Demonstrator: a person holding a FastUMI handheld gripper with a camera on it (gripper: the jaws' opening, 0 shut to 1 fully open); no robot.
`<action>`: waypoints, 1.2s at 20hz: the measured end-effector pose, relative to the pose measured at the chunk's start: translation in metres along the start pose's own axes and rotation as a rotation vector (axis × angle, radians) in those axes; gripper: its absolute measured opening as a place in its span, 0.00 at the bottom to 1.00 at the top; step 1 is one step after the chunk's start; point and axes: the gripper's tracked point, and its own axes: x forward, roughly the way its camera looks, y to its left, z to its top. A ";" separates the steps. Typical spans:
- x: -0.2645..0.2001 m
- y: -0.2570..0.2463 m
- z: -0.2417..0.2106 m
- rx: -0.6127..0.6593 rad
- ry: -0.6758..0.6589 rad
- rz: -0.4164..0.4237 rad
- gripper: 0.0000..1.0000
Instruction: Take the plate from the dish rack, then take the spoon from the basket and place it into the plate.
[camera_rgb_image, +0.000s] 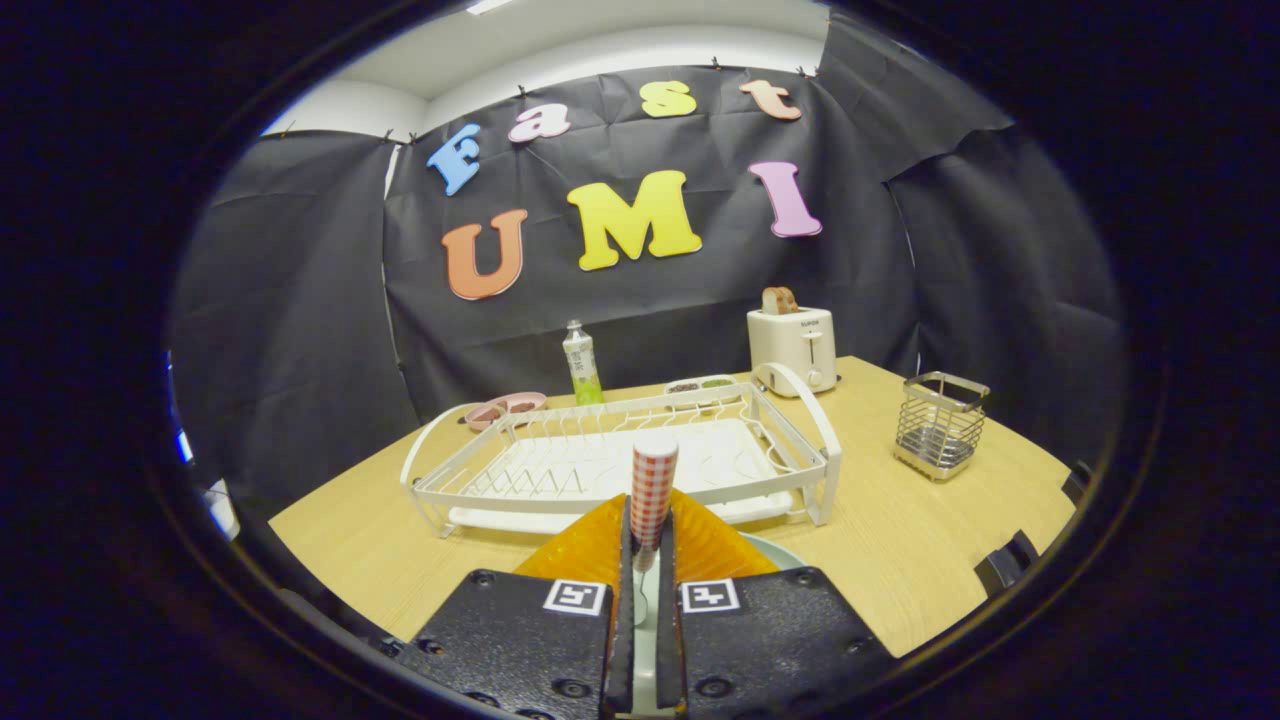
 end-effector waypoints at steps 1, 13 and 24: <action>0.001 -0.001 0.000 -0.002 0.002 -0.006 0.15; -0.001 -0.037 0.021 -0.001 -0.039 -0.031 0.64; -0.042 -0.068 0.076 -0.071 -0.228 -0.076 0.95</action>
